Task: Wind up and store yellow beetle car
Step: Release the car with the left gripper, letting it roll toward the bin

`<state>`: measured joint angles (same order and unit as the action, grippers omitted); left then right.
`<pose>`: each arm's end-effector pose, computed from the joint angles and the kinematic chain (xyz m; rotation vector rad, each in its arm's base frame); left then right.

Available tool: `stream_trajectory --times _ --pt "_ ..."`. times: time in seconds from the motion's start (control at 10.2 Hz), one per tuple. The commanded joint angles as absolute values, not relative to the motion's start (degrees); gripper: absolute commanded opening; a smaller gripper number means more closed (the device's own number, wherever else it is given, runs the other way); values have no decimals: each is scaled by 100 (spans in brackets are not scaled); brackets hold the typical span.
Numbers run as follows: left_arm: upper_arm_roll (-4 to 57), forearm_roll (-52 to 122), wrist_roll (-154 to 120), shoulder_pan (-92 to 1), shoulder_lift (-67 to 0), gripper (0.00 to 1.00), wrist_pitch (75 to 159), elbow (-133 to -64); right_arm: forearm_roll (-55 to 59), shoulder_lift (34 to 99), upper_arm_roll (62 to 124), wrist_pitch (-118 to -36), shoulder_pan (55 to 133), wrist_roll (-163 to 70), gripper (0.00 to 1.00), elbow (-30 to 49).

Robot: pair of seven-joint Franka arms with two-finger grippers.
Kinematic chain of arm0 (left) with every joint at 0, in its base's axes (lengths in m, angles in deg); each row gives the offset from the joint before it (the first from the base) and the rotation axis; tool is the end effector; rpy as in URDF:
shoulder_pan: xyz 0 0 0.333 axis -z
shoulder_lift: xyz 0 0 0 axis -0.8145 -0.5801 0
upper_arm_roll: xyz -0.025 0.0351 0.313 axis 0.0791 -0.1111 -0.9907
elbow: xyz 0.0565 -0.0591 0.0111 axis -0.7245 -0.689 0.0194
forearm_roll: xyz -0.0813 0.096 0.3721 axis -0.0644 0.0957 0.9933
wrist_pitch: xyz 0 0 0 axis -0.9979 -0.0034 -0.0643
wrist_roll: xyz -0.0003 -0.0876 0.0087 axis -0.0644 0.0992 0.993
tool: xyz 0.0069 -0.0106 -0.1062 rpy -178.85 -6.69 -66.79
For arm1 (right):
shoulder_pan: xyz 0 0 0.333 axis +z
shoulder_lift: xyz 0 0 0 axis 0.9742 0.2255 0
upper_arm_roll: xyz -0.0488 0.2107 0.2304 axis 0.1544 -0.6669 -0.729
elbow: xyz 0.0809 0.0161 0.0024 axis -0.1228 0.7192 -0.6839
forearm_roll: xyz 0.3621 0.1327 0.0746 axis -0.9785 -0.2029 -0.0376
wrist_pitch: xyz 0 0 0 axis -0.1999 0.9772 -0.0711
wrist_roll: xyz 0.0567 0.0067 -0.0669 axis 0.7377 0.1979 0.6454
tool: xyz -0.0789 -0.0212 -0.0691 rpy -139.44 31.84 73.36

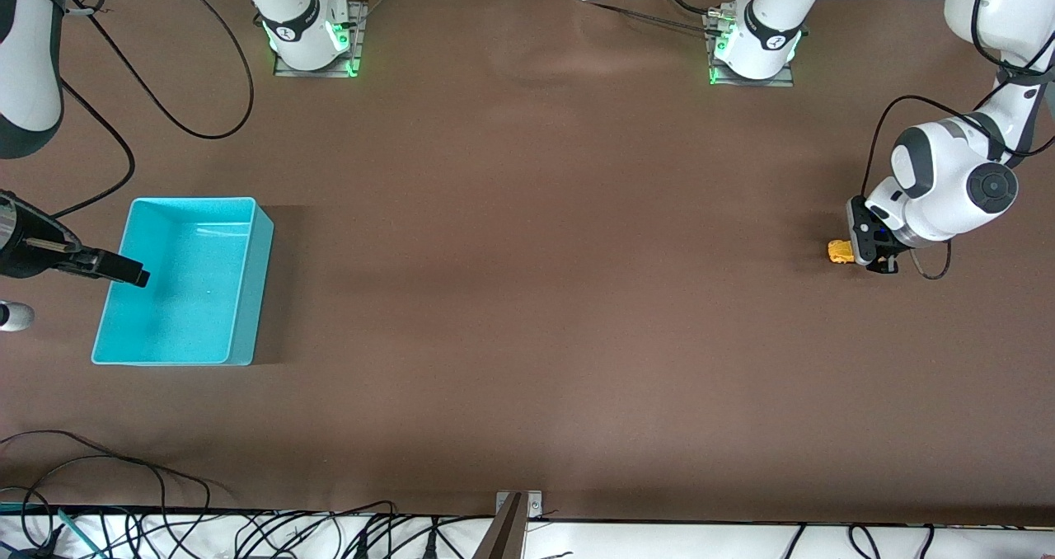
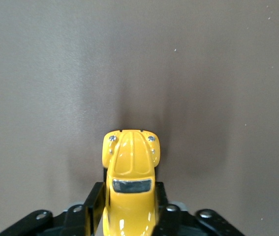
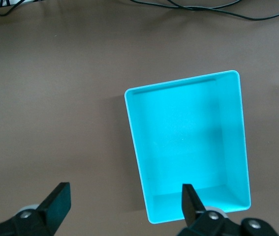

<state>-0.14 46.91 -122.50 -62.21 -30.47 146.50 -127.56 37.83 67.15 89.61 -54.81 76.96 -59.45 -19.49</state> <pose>0.5123 0.1484 0.1833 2.2675 -2.1363 -0.1797 0.6786 -0.0172 0.5370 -3.1231 0.2665 0.0226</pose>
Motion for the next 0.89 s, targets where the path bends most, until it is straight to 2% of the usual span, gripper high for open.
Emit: stream_trajectory --times 0.0,0.1,0.2,0.79 --pt "-17 4791 -12135 -6280 -3482 69 14807 -12603 3796 6675 8941 -5500 7706 -5922 100 -1858" --pt "-17 4791 -12135 -6272 -3482 88 14798 -12586 3796 6666 8941 -5500 7706 -5922 100 -1841" --pt "-17 4791 -12161 -6272 -3456 100 14789 -12586 3796 6666 8941 -5509 7706 -5922 100 -1840" --pt "-17 4782 -12117 -6254 -3412 100 14728 -12542 3796 6666 8941 -5509 7741 -5931 100 -1832"
